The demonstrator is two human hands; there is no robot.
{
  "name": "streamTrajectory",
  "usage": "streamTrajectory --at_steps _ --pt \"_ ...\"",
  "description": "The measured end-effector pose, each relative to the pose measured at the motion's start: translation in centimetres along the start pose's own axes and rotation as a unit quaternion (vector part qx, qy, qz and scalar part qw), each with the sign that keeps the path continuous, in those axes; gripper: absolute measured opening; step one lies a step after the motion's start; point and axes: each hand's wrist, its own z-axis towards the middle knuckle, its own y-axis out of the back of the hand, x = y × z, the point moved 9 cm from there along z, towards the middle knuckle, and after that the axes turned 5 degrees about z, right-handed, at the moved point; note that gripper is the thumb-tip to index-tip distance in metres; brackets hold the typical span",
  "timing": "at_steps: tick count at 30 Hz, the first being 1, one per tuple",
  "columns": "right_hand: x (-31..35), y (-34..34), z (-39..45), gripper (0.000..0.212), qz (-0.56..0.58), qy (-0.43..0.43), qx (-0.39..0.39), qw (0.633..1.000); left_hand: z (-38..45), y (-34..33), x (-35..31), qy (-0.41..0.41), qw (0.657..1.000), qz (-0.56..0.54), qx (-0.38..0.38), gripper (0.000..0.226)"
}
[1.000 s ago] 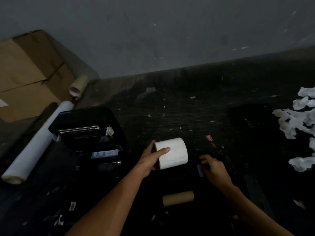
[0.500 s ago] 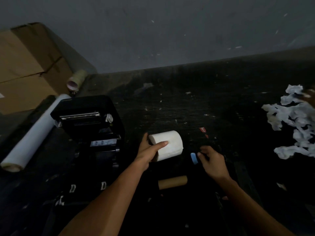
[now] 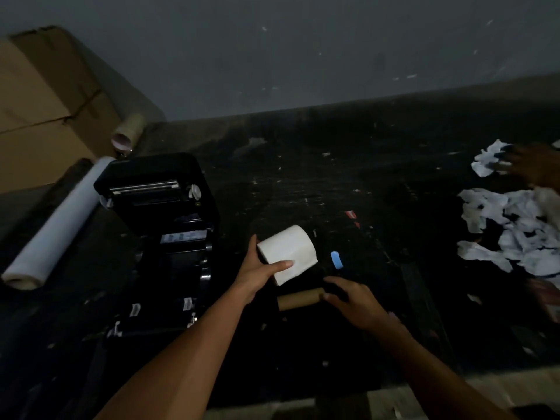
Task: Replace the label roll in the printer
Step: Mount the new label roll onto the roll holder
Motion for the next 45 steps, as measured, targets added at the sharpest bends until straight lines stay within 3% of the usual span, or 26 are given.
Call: streamTrajectory --at_steps 7,12,18,26,32,40,45 --pt "-1.4 -0.6 0.4 0.047 0.037 -0.064 -0.007 0.997 -0.2 -0.2 0.2 -0.018 1.000 0.018 -0.009 0.099" --pt "-2.7 0.1 0.6 0.043 0.175 -0.129 -0.032 0.976 -1.0 -0.3 -0.1 -0.020 0.998 0.062 -0.013 0.113" --pt "-3.2 0.4 0.7 0.041 0.218 -0.140 -0.057 0.964 -2.8 0.2 -0.4 -0.019 0.974 0.218 -0.058 0.132" --pt "-3.7 0.0 0.7 0.040 0.304 -0.158 -0.048 0.938 -5.2 -1.3 2.8 0.056 0.959 0.271 -0.064 0.129" --pt "-4.3 0.1 0.6 0.041 0.329 -0.176 -0.056 0.926 -5.3 -1.8 3.1 0.022 0.959 0.277 -0.052 0.114" --pt "-5.8 3.4 -0.5 0.040 0.358 -0.223 -0.087 0.902 -4.7 -0.9 2.9 0.004 0.960 0.278 -0.015 0.120" --pt "-7.1 5.7 -1.1 0.056 0.398 -0.236 -0.111 0.880 -4.6 -1.0 2.8 0.005 0.953 0.303 -0.014 0.123"
